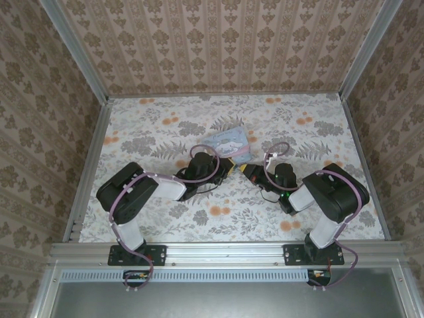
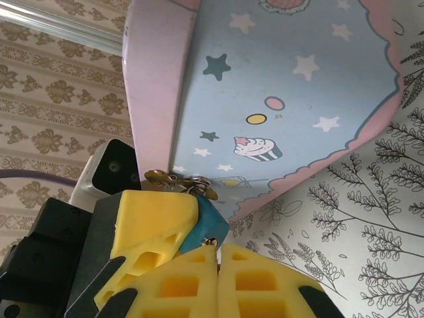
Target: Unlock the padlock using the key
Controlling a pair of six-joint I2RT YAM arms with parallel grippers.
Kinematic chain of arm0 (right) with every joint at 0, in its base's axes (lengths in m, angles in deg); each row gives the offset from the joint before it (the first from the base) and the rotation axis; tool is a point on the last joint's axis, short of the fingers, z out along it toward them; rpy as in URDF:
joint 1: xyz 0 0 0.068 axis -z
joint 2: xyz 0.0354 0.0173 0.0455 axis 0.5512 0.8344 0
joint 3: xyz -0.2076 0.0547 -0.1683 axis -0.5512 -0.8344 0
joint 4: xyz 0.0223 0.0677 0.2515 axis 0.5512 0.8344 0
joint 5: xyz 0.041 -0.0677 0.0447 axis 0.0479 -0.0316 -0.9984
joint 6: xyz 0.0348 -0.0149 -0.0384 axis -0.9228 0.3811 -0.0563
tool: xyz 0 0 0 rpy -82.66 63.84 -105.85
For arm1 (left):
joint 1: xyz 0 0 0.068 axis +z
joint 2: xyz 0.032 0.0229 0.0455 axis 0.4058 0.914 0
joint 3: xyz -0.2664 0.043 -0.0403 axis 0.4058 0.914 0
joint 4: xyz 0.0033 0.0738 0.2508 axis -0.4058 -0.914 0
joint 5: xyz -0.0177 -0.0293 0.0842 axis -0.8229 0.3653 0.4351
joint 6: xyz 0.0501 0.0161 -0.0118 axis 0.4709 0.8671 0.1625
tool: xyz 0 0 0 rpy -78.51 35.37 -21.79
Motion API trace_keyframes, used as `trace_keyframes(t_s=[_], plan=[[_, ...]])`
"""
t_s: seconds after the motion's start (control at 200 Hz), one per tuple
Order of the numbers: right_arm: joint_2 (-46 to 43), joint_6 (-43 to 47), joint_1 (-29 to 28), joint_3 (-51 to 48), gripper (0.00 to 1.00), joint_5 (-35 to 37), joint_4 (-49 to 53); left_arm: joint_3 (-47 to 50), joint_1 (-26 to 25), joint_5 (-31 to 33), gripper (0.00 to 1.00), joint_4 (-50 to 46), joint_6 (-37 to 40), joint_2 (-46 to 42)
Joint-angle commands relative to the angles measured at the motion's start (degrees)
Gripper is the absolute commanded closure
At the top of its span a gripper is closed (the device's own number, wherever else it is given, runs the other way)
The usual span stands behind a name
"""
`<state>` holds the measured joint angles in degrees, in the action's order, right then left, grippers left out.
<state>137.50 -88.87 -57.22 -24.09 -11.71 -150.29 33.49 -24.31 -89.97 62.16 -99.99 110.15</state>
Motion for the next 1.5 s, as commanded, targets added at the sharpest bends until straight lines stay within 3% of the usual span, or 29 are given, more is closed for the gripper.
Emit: trace_keyframes(t_s=[0.0,0.385,0.69,1.08,1.495], plan=[[-0.19,-2.19,-1.23,2.24,1.00,-1.15,-3.74,-2.44,-2.22,-7.34,1.00,2.76,0.63,-0.50],[-0.75,-14.06,-3.78,2.36,1.00,5.88,-3.86,-1.27,-4.04,-4.06,1.00,13.74,-6.54,3.61],[-0.93,-15.70,-3.92,4.63,1.00,5.40,-3.87,-1.22,-4.90,-2.91,1.00,15.73,-9.16,4.13],[1.55,-3.27,-0.84,9.17,1.00,-7.47,-3.81,-1.32,-5.12,-4.47,1.00,17.12,-9.14,4.27],[3.51,-3.64,3.39,10.96,1.00,-14.32,-3.82,0.01,-5.01,-6.45,1.00,16.68,-7.03,3.84]])
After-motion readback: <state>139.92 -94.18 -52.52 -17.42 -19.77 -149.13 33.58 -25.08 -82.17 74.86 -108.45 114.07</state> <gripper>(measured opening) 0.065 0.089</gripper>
